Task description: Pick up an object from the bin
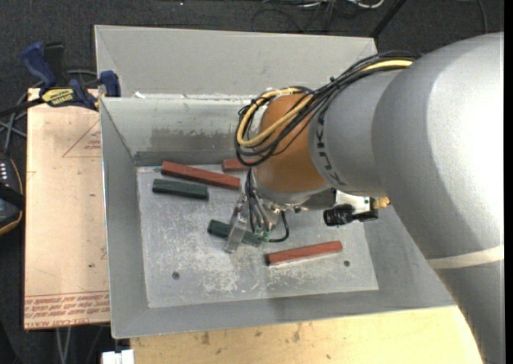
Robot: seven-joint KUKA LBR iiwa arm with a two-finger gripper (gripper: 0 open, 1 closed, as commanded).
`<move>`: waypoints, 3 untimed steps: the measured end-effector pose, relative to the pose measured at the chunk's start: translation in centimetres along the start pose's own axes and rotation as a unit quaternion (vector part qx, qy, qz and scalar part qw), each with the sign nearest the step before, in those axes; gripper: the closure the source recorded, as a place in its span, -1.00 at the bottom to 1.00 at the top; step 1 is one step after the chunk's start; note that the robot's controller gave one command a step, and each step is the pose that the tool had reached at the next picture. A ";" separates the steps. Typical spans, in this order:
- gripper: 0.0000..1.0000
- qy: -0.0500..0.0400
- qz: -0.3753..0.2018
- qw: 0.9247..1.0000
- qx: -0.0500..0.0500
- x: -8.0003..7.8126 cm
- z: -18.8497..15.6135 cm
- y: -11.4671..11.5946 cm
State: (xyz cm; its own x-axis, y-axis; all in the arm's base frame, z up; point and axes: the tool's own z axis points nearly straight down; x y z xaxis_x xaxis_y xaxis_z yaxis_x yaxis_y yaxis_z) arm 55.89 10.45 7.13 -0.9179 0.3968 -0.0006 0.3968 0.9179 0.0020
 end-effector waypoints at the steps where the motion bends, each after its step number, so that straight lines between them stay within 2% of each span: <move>1: 1.00 0.000 0.000 1.000 0.000 0.0 0.0 0.0; 3: 1.00 0.002 0.000 1.000 0.002 0.2 -1.9 -0.1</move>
Offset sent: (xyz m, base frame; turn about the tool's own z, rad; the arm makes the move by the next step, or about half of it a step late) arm 0.0000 -0.0002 0.0528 0.0000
